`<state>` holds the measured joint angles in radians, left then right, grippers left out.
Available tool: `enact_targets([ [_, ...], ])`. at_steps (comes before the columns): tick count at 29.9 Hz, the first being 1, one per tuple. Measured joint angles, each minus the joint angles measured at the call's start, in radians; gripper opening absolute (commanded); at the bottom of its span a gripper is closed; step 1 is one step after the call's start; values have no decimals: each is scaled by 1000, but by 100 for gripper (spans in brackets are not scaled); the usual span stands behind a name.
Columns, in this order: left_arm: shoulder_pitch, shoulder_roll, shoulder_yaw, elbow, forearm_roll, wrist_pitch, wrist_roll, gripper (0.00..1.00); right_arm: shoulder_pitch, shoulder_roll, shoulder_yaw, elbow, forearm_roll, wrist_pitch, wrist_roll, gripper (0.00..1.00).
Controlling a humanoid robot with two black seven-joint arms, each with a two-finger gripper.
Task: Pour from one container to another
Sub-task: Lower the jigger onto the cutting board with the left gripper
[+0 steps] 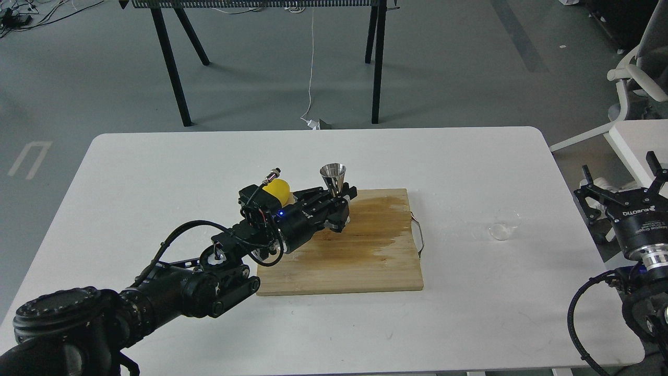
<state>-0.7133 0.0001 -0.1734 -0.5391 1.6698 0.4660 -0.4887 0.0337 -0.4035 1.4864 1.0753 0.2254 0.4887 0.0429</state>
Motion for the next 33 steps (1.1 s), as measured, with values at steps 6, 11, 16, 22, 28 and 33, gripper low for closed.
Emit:
enact_targets([
  [6, 14, 0, 31, -1, 0, -10, 0, 13, -2, 3, 0, 0, 0, 0, 0, 99],
  [11, 33, 0, 55, -8, -1, -13, 0, 14, -4, 3, 0, 0, 0, 0, 0, 99],
  [16, 44, 0, 57, -10, -1, -13, 0, 20, -6, 3, 0, 0, 0, 0, 0, 99],
  [22, 46, 0, 57, -10, -1, -13, 0, 23, -6, 3, 0, 0, 0, 0, 0, 99],
  [28, 46, 0, 57, -7, -1, -13, 0, 27, -6, 3, 0, 0, 0, 0, 0, 99],
  [33, 46, 0, 57, -5, -1, -12, 0, 28, -7, 3, 0, 0, 0, 0, 0, 99],
])
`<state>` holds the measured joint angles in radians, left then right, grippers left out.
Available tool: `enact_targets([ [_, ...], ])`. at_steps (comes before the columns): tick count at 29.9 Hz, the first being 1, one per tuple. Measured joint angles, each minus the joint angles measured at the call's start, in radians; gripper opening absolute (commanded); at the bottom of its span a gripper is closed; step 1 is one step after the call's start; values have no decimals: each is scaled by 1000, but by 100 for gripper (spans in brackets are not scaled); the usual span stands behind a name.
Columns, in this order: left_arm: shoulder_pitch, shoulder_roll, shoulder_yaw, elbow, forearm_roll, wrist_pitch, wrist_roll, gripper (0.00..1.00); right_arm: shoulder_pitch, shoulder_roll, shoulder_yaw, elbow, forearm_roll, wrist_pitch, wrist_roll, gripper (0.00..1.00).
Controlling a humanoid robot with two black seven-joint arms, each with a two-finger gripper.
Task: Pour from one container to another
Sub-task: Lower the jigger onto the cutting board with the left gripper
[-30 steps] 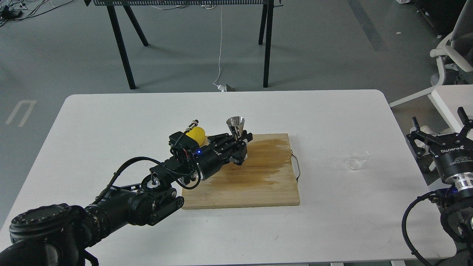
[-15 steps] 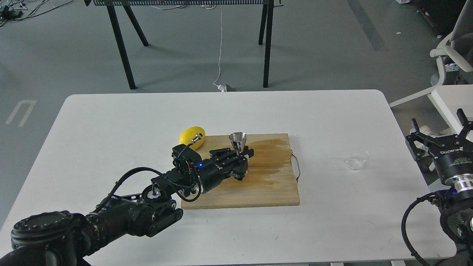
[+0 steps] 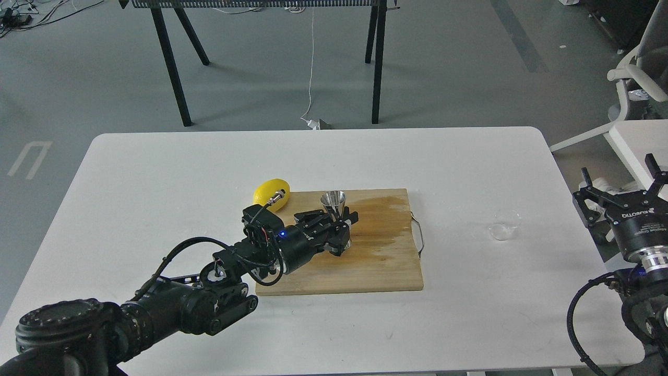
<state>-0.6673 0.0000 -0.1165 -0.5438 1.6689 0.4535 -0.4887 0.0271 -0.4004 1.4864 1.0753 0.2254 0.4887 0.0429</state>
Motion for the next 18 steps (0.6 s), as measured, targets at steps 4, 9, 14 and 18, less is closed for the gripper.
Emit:
enact_targets([
  [4, 0, 0, 0, 3, 0, 2, 0, 29, -1, 0, 0, 0, 0, 0, 0, 99],
  [9, 0, 0, 0, 4, -4, 3, 0, 32, -1, 0, 0, 0, 0, 0, 0, 99],
  [14, 0, 0, 0, 4, -6, 6, 0, 34, -1, 0, 0, -2, 0, 0, 0, 99],
  [18, 0, 0, 0, 4, -8, 7, 0, 34, -1, 0, 0, -7, 0, 0, 0, 99],
])
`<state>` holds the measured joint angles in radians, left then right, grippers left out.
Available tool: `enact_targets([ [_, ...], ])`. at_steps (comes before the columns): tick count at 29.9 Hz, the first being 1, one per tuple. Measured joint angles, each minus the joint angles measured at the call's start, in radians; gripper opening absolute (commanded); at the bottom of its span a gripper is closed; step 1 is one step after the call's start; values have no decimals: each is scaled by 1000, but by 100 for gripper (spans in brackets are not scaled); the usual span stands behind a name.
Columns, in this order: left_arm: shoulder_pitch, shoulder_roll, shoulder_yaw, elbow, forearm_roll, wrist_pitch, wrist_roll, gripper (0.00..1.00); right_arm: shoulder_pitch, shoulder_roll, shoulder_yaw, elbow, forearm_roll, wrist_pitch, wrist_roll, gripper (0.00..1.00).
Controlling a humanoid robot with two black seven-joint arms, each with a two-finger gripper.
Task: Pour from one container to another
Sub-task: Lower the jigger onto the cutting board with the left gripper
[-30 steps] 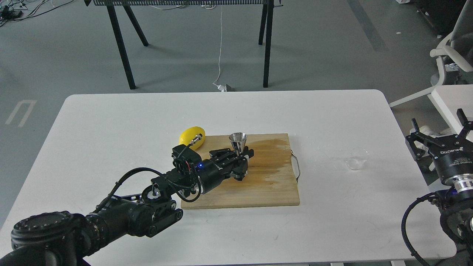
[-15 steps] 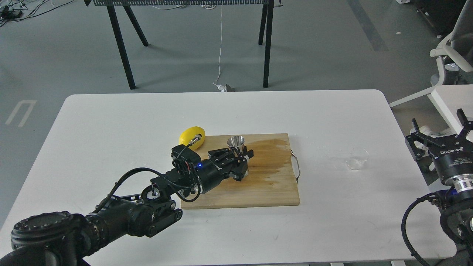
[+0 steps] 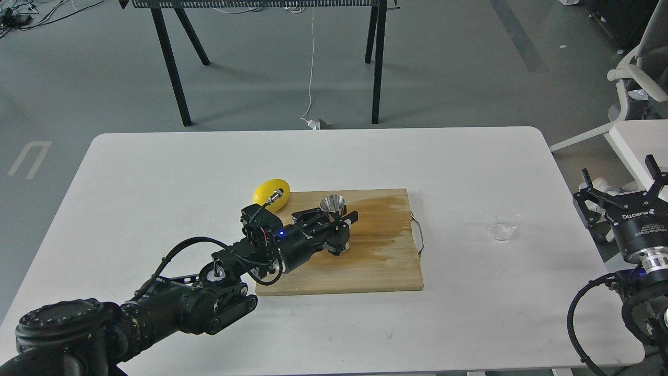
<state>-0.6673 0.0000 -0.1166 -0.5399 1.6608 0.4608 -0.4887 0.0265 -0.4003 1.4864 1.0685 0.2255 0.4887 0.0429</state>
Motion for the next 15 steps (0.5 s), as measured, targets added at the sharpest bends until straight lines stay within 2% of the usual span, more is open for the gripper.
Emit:
enact_targets([
  [5, 0, 0, 0, 0, 0, 3, 0, 38, 0, 0, 0, -1, 0, 0, 0, 99],
  [8, 0, 0, 0, 0, 0, 4, 0, 51, 0, 0, 0, -1, 0, 0, 0, 99],
  [15, 0, 0, 0, 0, 0, 4, 0, 60, 0, 0, 1, -1, 0, 0, 0, 99],
])
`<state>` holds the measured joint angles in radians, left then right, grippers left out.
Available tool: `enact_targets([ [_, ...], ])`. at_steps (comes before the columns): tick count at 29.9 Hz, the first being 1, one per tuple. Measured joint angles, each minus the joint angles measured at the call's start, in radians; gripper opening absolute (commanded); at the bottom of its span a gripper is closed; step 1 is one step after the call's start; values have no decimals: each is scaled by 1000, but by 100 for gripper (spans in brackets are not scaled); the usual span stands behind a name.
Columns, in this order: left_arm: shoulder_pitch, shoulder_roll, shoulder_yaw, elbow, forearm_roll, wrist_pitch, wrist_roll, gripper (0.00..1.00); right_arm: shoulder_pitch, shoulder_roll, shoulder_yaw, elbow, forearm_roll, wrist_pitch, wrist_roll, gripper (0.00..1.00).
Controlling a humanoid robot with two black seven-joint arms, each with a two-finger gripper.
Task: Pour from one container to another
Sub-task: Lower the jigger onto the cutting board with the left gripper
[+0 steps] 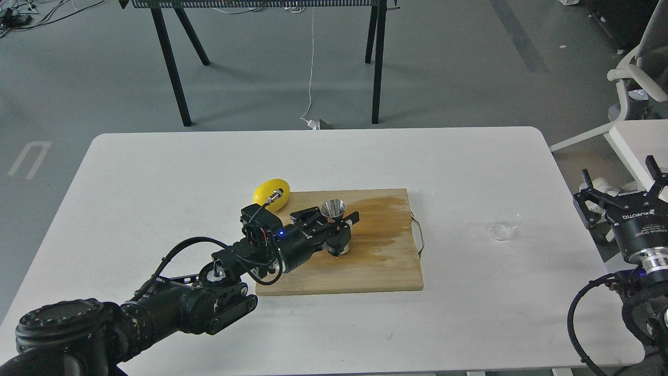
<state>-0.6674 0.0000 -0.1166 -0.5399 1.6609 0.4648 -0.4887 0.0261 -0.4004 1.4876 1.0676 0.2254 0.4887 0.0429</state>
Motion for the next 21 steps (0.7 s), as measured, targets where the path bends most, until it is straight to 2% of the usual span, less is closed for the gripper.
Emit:
enact_targets([
  [2, 0, 0, 0, 0, 0, 0, 0, 65, 0, 0, 0, 0, 0, 0, 0, 99],
  [7, 7, 0, 0, 0, 0, 1, 0, 86, -2, 0, 0, 0, 0, 0, 0, 99],
  [21, 21, 0, -2, -12, 0, 2, 0, 90, -3, 0, 0, 0, 0, 0, 0, 99],
])
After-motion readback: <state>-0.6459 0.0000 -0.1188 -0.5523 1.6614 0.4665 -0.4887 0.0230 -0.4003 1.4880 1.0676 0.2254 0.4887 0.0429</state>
